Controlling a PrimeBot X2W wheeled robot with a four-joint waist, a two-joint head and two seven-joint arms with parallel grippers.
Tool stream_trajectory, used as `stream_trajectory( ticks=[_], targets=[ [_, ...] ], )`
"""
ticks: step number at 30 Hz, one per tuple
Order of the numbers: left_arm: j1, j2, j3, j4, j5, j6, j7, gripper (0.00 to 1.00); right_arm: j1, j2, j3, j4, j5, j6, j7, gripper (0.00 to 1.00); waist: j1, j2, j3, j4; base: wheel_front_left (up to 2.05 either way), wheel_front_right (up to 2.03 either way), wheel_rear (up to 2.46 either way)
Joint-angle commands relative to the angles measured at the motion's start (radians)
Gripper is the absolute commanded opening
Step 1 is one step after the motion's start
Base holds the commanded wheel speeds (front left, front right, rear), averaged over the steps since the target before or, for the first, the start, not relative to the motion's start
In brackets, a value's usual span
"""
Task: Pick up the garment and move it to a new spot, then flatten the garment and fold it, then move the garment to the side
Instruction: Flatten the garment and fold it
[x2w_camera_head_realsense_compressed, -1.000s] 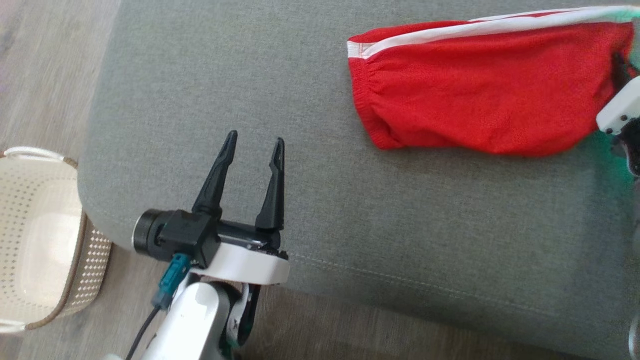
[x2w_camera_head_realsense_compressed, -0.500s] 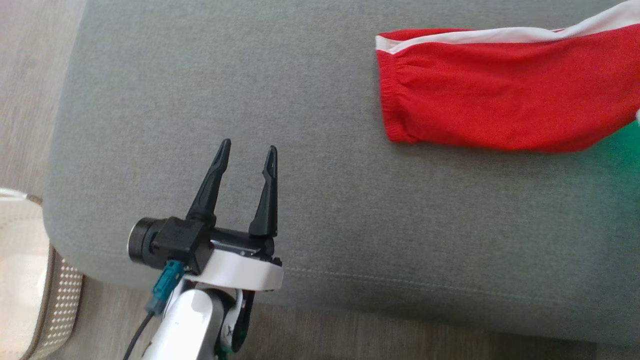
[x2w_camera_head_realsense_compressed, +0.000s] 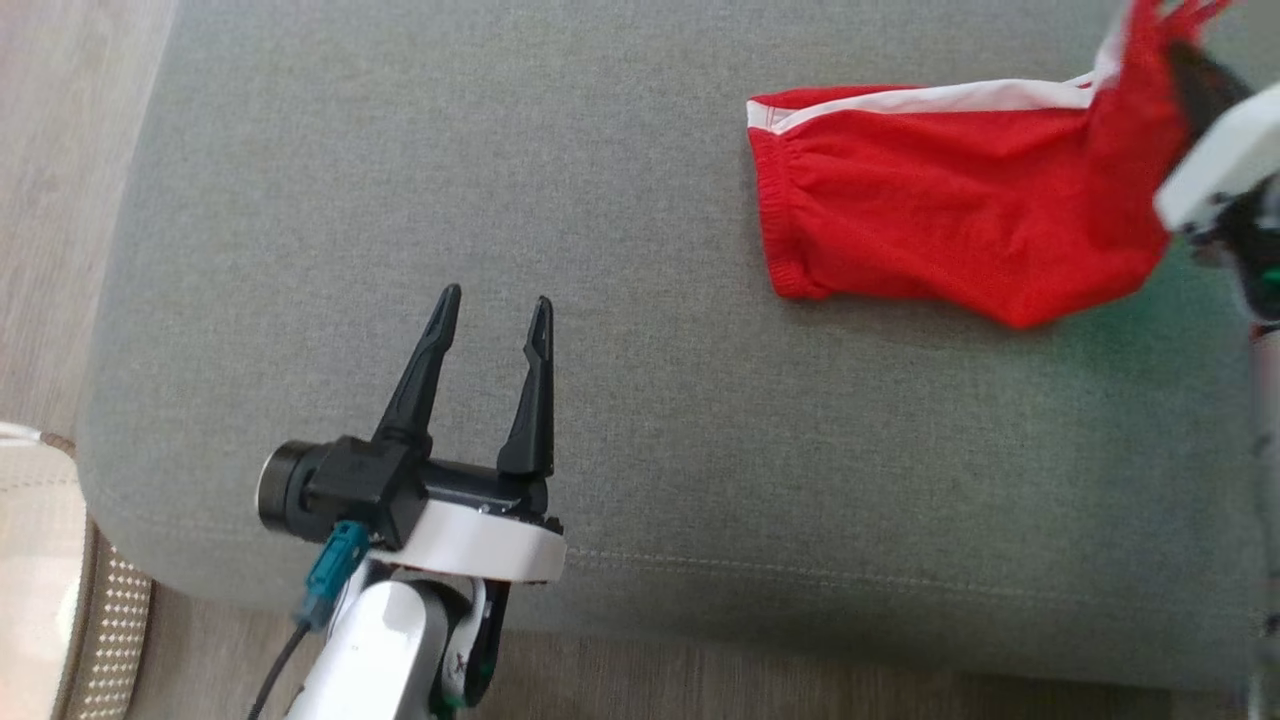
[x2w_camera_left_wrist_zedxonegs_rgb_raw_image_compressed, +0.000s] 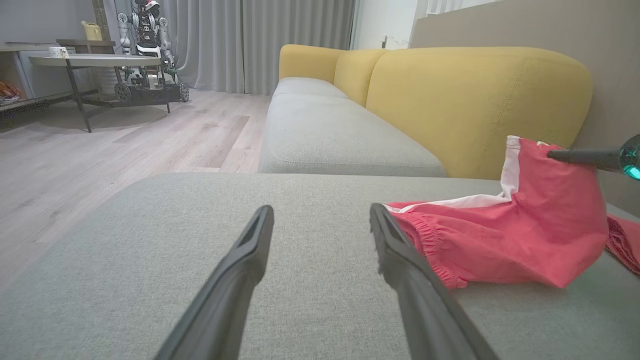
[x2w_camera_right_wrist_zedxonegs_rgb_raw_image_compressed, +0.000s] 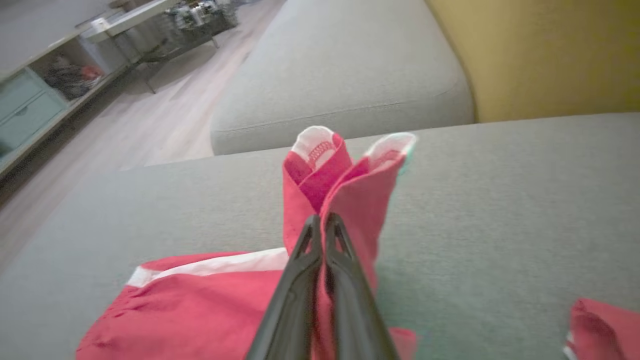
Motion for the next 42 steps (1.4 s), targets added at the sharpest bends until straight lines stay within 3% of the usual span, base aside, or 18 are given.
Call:
stream_trajectory(
  ticks=[1, 7, 12, 21, 24, 25, 26, 27, 31, 33, 38, 42],
  targets=[
    [-0.005, 0.0, 0.036, -0.031, -0.012, 0.005, -0.005, 1.0, 0.002, 0.016, 0.035, -0.077, 0.009, 0.0, 0.018, 0.0, 0.0, 0.0, -0.007, 0.001, 0.0, 0.0, 0.0],
    [-0.007, 0.0, 0.028, -0.031, -0.019, 0.007, -0.005, 1.0, 0.028, 0.083, 0.09, -0.178, 0.027, 0.0, 0.059, 0.0, 0.0, 0.0, -0.013, 0.014, 0.0, 0.0, 0.0],
    [-0.012, 0.0, 0.016, -0.028, -0.027, 0.007, -0.005, 1.0, 0.029, 0.165, 0.12, -0.189, 0.028, 0.0, 0.064, 0.0, 0.0, 0.0, -0.012, 0.04, 0.0, 0.0, 0.0],
    [-0.019, 0.0, 0.006, -0.021, -0.044, 0.011, -0.005, 1.0, 0.024, 0.234, 0.201, -0.08, 0.017, 0.0, 0.038, 0.0, 0.0, 0.0, -0.011, 0.086, 0.0, 0.0, 0.0],
    [-0.02, 0.0, -0.005, -0.02, -0.052, 0.016, -0.005, 1.0, 0.021, 0.239, 0.252, -0.018, 0.059, 0.0, 0.017, 0.0, 0.0, 0.0, -0.012, 0.098, 0.0, 0.0, 0.0],
    [-0.02, 0.0, -0.007, -0.018, -0.053, 0.017, -0.005, 1.0, 0.021, 0.239, 0.27, -0.008, 0.086, 0.0, 0.009, 0.32, 0.0, 0.0, -0.014, 0.1, 0.0, 0.0, 0.0],
    [-0.02, 0.0, -0.008, -0.016, -0.054, 0.017, -0.005, 1.0, 0.021, 0.24, 0.285, 0.001, 0.115, 0.0, -0.001, 0.95, 0.0, 0.0, -0.016, 0.101, 0.0, 0.0, 0.0],
    [-0.019, 0.0, -0.008, -0.013, -0.055, 0.018, -0.005, 1.0, 0.021, 0.24, 0.295, 0.007, 0.144, 0.0, -0.014, 1.0, 0.0, 0.0, -0.019, 0.101, 0.0, 0.0, 0.0],
    [-0.01, 0.0, 0.001, -0.006, -0.05, 0.024, -0.005, 1.0, 0.021, 0.24, 0.302, 0.01, 0.182, 0.0, -0.078, 1.0, 0.0, 0.0, -0.044, 0.088, 0.0, 0.0, 0.0],
    [-0.002, 0.0, 0.006, -0.008, -0.046, 0.027, -0.005, 1.0, 0.033, 0.236, 0.277, -0.011, 0.162, 0.0, -0.122, 1.0, 0.0, 0.0, -0.059, 0.077, 0.0, 0.0, 0.0],
    [0.021, 0.0, 0.02, -0.017, -0.038, 0.033, -0.005, 1.0, 0.116, 0.156, 0.183, -0.074, 0.049, 0.0, -0.231, 1.0, 0.0, 0.0, -0.089, 0.044, 0.0, 0.0, 0.0],
    [0.031, 0.0, 0.02, -0.022, -0.031, 0.028, -0.005, 1.0, 0.206, 0.126, 0.102, -0.126, 0.005, 0.0, -0.248, 1.0, 0.0, 0.0, -0.097, 0.033, 0.0, 0.0, 0.0]
  ],
)
